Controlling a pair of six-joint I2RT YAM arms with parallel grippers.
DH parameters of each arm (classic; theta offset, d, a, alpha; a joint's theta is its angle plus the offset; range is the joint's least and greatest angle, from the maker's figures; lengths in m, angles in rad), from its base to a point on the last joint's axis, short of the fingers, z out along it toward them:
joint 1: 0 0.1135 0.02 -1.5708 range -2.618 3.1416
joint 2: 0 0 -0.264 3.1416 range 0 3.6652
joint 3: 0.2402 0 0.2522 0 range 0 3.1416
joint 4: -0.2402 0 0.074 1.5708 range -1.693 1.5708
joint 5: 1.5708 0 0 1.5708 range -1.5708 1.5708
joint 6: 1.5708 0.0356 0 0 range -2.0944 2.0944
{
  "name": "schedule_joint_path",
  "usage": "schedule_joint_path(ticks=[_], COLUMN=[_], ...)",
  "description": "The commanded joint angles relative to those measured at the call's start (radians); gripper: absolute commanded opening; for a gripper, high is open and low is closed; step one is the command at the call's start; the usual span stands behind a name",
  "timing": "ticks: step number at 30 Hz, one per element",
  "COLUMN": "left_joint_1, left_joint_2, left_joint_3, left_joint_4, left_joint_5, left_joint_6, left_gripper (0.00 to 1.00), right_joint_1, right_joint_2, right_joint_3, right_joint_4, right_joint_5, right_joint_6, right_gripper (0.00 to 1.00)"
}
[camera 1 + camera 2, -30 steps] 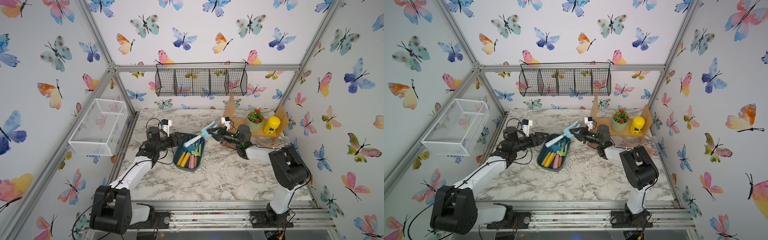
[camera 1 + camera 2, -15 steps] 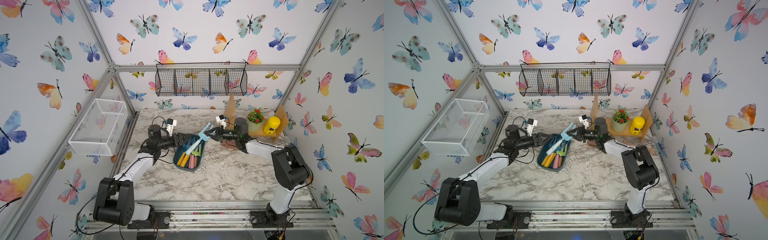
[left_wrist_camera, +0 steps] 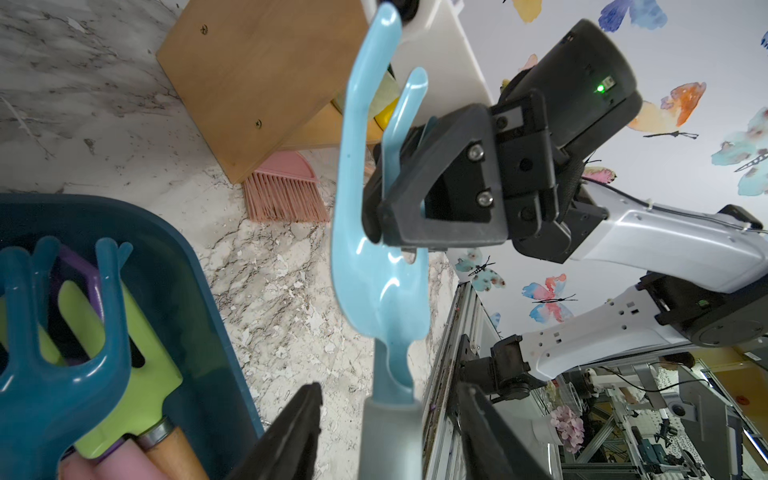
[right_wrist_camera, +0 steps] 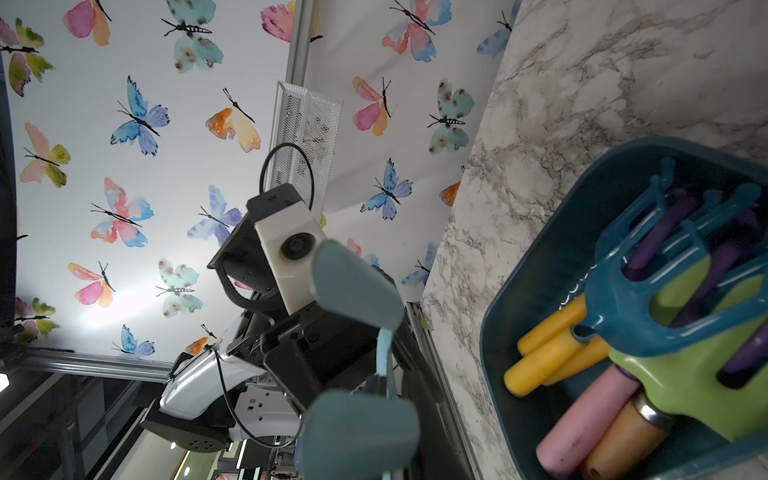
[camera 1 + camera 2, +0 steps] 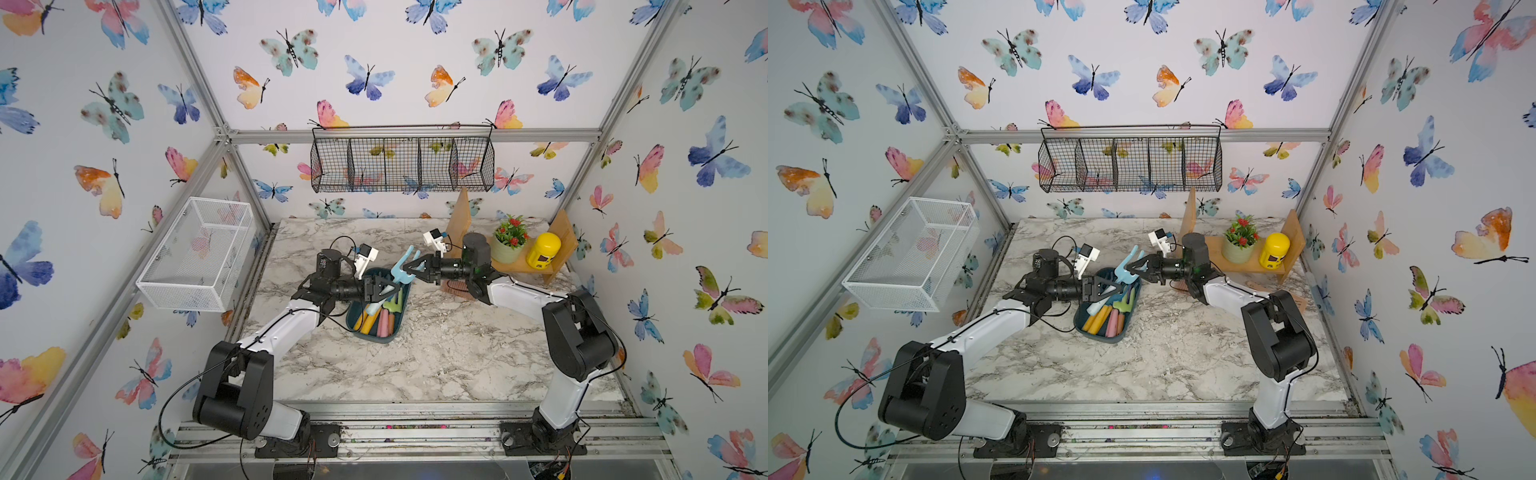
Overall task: Put the rake into the storage box
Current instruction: Pick up the rake at the center of the board.
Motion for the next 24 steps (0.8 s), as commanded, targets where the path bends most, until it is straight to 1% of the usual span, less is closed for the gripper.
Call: schedule_joint_path(ticks=[1, 3, 6, 7, 9, 10, 11, 12, 14, 15, 18, 21, 24], left_joint_1=[-0.012, -0.013, -0.013, -0.013, -0.013, -0.013, -0.013, -0.013, -0.013, -0.012, -0.007, 0.005, 0.024], left_joint_2=[0.018, 0.020, 0.018, 0.013, 0.006, 0.002, 0.000, -0.005, -0.009, -0.013, -0.026, -0.030, -0.029], left_joint_3=[0.025, 0.028, 0.029, 0.028, 0.026, 0.025, 0.025, 0.022, 0.020, 0.017, -0.012, -0.047, -0.083], left_joint_4=[-0.037, -0.041, -0.052, -0.054, -0.059, -0.065, -0.072, -0.081, -0.113, -0.132, -0.161, -0.154, -0.123], left_joint_5=[0.038, 0.033, 0.021, 0.019, 0.011, 0.002, -0.006, -0.015, -0.046, -0.063, -0.126, -0.168, -0.197], left_joint_6=[0.045, 0.047, 0.050, 0.051, 0.054, 0.057, 0.059, 0.064, 0.078, 0.092, 0.114, 0.108, 0.084], left_gripper=[0.49, 0.35, 0.17, 0.12, 0.06, 0.05, 0.05, 0.05, 0.04, 0.03, 0.00, 0.00, 0.00], right_joint_1=[0.013, 0.014, 0.014, 0.014, 0.014, 0.014, 0.014, 0.014, 0.014, 0.014, 0.003, -0.030, -0.082], right_joint_2=[-0.001, 0.001, 0.004, 0.006, 0.008, 0.004, -0.001, -0.008, -0.028, -0.041, -0.082, -0.126, -0.166], right_joint_3=[0.025, 0.024, 0.023, 0.023, 0.026, 0.028, 0.030, 0.037, 0.057, 0.065, 0.060, 0.012, -0.047], right_joint_4=[0.034, 0.034, 0.032, 0.033, 0.025, 0.018, -0.002, -0.050, -0.166, -0.225, -0.339, -0.354, -0.354], right_joint_5=[-0.037, -0.036, -0.031, -0.030, -0.025, -0.016, 0.000, 0.024, 0.091, 0.140, 0.282, 0.367, 0.413], right_joint_6=[0.008, 0.010, 0.009, 0.009, 0.005, -0.001, -0.013, -0.036, -0.119, -0.161, -0.241, -0.234, -0.204], right_gripper=[0.13, 0.13, 0.14, 0.14, 0.17, 0.23, 0.31, 0.42, 0.61, 0.66, 0.71, 0.71, 0.71])
